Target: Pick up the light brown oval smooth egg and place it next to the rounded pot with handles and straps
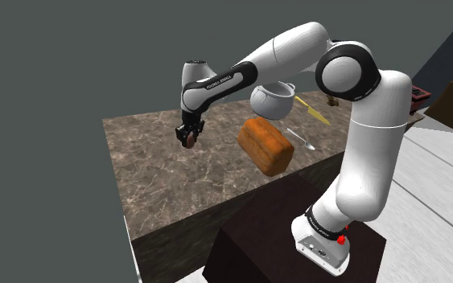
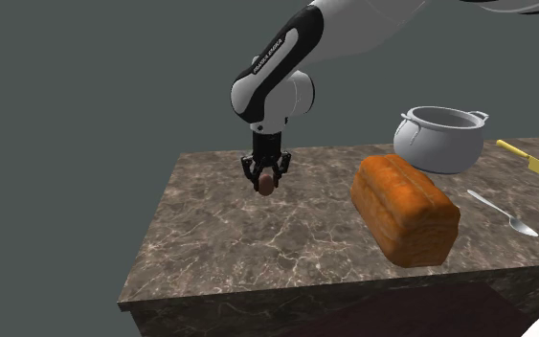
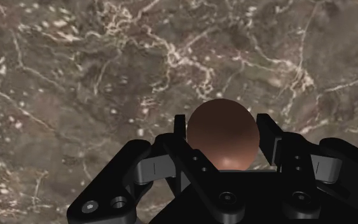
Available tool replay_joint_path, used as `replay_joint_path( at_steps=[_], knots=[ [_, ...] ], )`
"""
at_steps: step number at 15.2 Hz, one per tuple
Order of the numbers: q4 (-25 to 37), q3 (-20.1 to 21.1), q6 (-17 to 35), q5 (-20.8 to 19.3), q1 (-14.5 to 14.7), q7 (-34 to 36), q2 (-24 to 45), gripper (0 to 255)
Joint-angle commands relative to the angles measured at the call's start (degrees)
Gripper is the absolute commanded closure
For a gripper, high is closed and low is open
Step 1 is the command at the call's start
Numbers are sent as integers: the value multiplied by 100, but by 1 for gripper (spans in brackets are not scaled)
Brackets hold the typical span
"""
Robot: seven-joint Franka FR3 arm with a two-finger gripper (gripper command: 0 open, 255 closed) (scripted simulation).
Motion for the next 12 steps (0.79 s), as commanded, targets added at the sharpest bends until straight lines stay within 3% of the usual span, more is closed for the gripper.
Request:
replay_joint_path(
  at_steps=[1, 12],
  knots=[
    [1, -2, -1, -1, -1, 0, 2, 255],
    [200, 26, -690, 51, -29, 7, -491, 255]
  ],
)
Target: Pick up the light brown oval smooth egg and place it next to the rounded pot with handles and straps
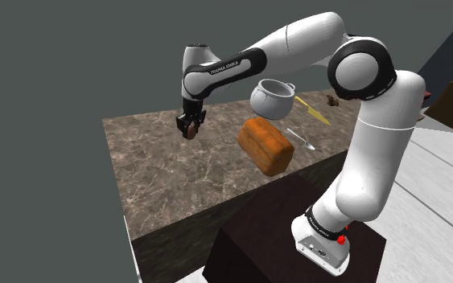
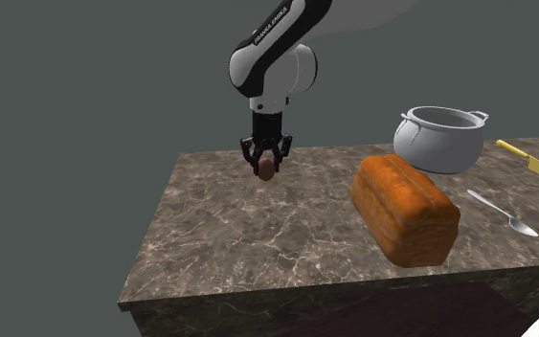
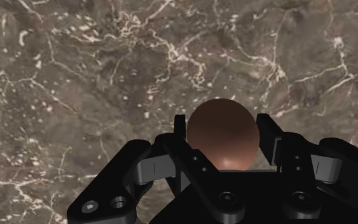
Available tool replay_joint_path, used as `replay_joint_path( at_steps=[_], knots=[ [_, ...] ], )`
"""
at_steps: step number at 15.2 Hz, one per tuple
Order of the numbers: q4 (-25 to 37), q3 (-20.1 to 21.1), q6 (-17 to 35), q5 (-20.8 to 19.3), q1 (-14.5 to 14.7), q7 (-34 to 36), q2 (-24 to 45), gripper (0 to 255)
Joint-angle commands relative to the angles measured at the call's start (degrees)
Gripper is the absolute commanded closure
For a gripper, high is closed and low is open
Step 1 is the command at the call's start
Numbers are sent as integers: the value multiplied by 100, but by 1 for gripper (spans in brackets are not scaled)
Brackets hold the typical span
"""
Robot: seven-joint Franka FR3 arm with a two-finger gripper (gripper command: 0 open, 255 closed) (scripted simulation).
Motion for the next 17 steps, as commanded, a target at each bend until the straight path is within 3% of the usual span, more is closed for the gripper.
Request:
replay_joint_path(
  at_steps=[1, 17],
  knots=[
    [47, 7, -130, 8, 1, 10, -83, 255],
    [634, 26, -1211, 57, -23, 38, -580, 255]
  ],
)
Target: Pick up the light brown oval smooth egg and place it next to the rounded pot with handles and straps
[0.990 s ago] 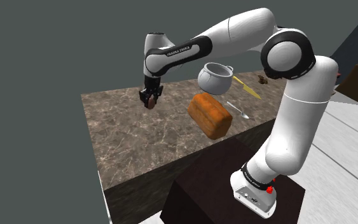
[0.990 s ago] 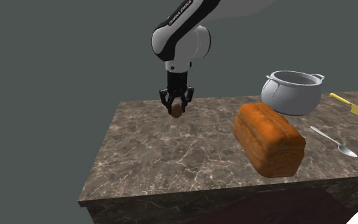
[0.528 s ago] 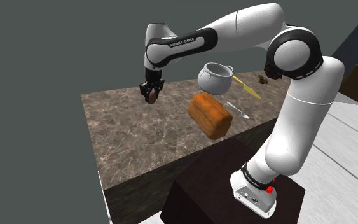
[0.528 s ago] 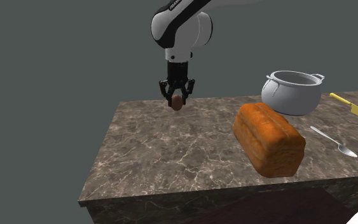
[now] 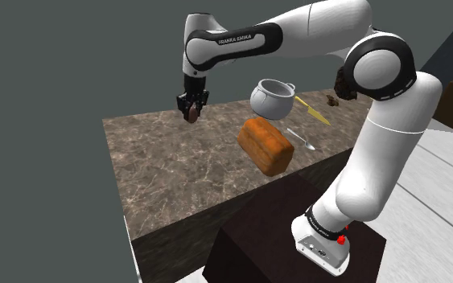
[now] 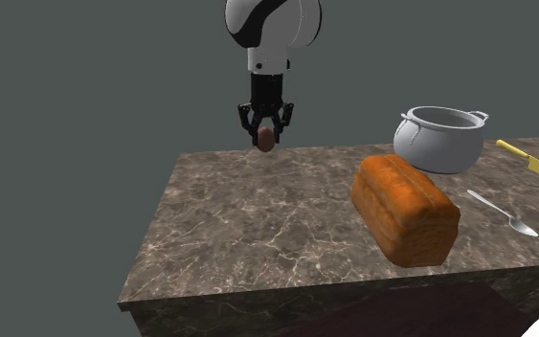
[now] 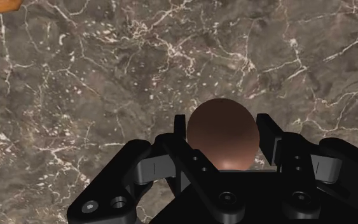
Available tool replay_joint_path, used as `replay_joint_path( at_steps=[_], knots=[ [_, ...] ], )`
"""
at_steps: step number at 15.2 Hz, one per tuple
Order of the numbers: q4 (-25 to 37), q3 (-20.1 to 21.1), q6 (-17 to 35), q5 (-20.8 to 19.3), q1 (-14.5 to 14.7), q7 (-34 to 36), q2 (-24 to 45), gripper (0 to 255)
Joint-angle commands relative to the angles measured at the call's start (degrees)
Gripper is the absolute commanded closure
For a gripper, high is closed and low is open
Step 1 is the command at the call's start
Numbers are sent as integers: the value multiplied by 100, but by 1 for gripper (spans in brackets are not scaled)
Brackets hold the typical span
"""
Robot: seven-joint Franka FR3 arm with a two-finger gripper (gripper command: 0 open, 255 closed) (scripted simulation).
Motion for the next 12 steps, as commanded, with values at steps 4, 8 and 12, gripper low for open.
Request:
replay_joint_path(
  at_steps=[4, 8, 12],
  knots=[
    [223, 5, -347, 11, -2, 17, -124, 255],
    [448, 7, -635, 16, -5, 30, -187, 255],
    [697, 9, -927, 19, -6, 44, -232, 255]
  ],
)
